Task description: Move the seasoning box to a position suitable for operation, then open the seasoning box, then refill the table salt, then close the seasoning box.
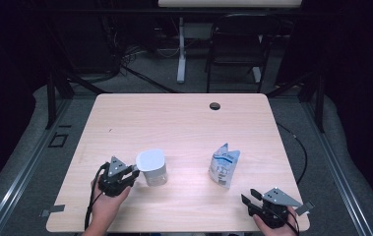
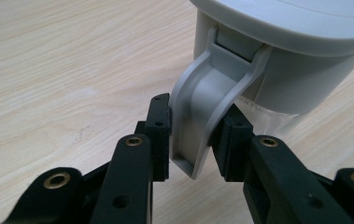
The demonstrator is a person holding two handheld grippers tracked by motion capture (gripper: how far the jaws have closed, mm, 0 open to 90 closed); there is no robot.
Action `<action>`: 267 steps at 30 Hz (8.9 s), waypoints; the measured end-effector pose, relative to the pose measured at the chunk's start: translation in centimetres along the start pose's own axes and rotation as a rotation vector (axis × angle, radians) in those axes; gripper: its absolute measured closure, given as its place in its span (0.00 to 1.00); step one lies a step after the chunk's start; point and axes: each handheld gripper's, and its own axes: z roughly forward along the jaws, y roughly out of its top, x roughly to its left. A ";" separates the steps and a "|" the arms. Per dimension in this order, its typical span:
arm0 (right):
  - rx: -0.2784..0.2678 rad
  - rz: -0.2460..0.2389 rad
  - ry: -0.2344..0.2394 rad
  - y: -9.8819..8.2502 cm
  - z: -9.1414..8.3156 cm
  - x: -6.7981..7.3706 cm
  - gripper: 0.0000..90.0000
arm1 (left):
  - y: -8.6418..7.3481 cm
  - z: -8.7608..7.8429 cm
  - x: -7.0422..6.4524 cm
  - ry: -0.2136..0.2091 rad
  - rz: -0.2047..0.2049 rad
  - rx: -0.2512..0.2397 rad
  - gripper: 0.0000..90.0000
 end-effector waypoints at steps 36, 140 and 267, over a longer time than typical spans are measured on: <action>-0.002 -0.051 0.056 0.5 0.2 1.3 0.69 | -0.4 -0.6 -4.0 -0.131 0.110 -0.001 0.78; -0.048 -0.142 0.256 7.5 2.7 8.6 0.64 | 4.7 -4.0 -4.8 -0.306 0.138 -0.034 1.00; -0.040 -0.303 0.332 8.9 5.7 12.7 0.94 | 1.1 -5.4 -2.7 -0.284 0.086 -0.081 0.89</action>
